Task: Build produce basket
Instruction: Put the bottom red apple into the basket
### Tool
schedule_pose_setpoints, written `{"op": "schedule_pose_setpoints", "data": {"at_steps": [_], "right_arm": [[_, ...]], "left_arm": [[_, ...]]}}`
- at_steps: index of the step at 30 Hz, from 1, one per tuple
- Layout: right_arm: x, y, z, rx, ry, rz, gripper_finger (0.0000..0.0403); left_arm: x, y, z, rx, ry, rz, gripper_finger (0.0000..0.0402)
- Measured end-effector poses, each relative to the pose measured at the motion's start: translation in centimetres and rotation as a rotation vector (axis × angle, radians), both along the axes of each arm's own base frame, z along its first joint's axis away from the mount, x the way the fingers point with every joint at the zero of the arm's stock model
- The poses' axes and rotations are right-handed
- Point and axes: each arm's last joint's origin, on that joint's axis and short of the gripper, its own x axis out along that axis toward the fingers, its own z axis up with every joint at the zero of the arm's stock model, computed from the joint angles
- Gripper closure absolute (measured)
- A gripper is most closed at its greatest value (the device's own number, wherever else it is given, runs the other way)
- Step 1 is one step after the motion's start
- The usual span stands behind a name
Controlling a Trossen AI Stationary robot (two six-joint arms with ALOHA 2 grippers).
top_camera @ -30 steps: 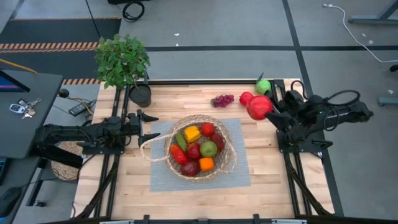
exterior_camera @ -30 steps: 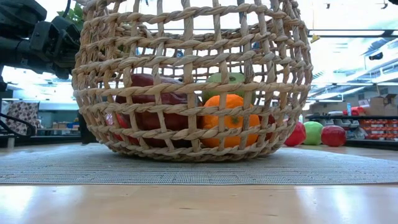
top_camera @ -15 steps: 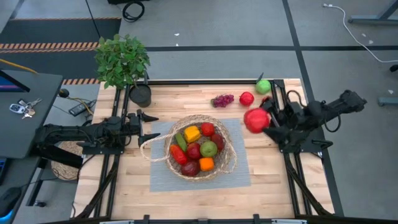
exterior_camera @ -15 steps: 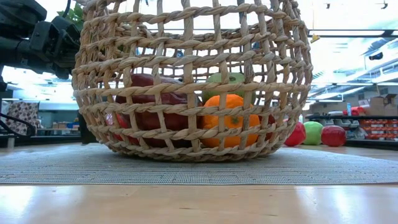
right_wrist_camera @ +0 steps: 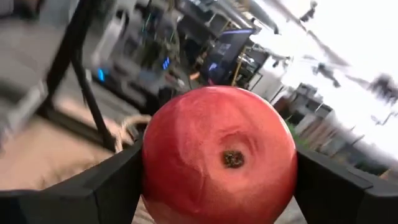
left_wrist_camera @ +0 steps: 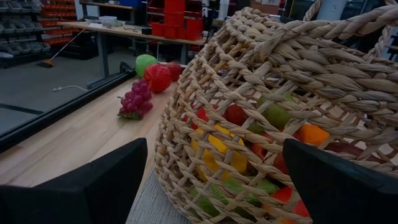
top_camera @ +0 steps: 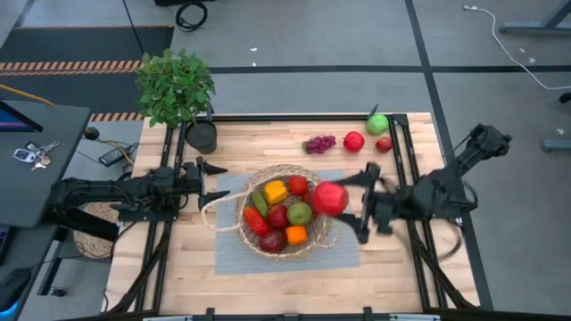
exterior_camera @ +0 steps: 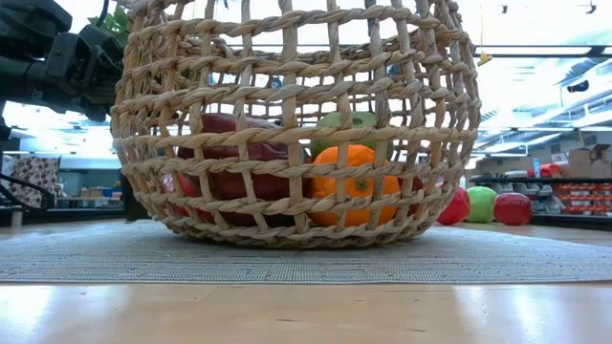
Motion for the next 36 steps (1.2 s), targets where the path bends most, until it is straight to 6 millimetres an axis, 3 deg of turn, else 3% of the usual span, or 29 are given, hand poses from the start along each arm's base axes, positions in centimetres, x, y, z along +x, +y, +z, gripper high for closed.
{"op": "schedule_pose_setpoints", "data": {"at_steps": [7, 15, 22, 27, 32, 36], "right_arm": [[2.9, 3.0, -1.7, -0.414, 0.147, -0.175, 0.0050], [3.7, 4.0, -2.6, -0.483, 0.170, -0.219, 0.0050], [2.4, 5.4, 0.4, -0.207, -0.134, -0.079, 0.0050], [1.8, 4.5, 2.3, 0.223, -0.352, -0.063, 0.0050], [2.7, 3.5, 2.2, 0.579, -0.406, -0.025, 0.0050], [3.8, 3.0, 1.3, 0.669, -0.352, 0.024, 0.0050]], "left_arm": [[0.0, 0.0, 0.0, 0.001, 0.000, 0.000, 0.0019], [0.0, 0.0, 0.0, 0.001, 0.000, 0.000, 0.0019], [0.0, 0.0, 0.0, 0.000, 0.000, 0.000, 0.0019], [0.0, 0.0, 0.0, 0.000, 0.000, 0.000, 0.0019], [0.0, 0.0, 0.0, 0.001, 0.000, 0.000, 0.0019], [0.0, 0.0, 0.0, 0.001, 0.000, 0.000, 0.0019]]}}
